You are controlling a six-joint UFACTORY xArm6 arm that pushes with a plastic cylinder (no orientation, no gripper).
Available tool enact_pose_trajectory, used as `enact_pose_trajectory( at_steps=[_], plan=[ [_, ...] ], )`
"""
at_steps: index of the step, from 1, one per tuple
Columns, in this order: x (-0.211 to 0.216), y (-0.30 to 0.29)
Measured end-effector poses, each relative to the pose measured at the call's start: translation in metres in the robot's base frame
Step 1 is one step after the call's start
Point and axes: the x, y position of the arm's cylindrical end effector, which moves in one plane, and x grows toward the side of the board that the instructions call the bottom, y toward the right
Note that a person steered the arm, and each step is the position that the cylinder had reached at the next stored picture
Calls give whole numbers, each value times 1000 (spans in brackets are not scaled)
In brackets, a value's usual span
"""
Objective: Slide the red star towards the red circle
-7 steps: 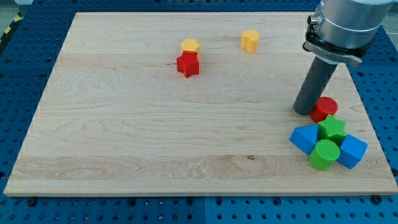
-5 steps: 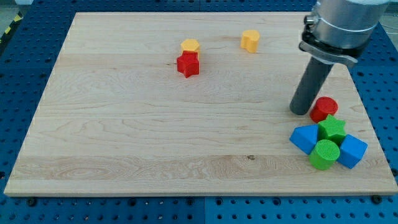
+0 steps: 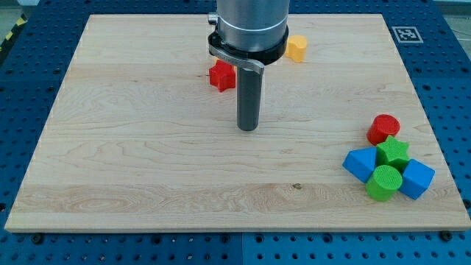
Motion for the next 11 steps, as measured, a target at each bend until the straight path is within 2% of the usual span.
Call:
enact_pose_trajectory(
  at_steps=[1, 3, 6, 7, 10, 11],
  plan=[
    [-2, -5],
    [-51, -43],
    [-99, -87],
    [-108, -45],
    [-107, 7],
    [-95, 17]
  ],
)
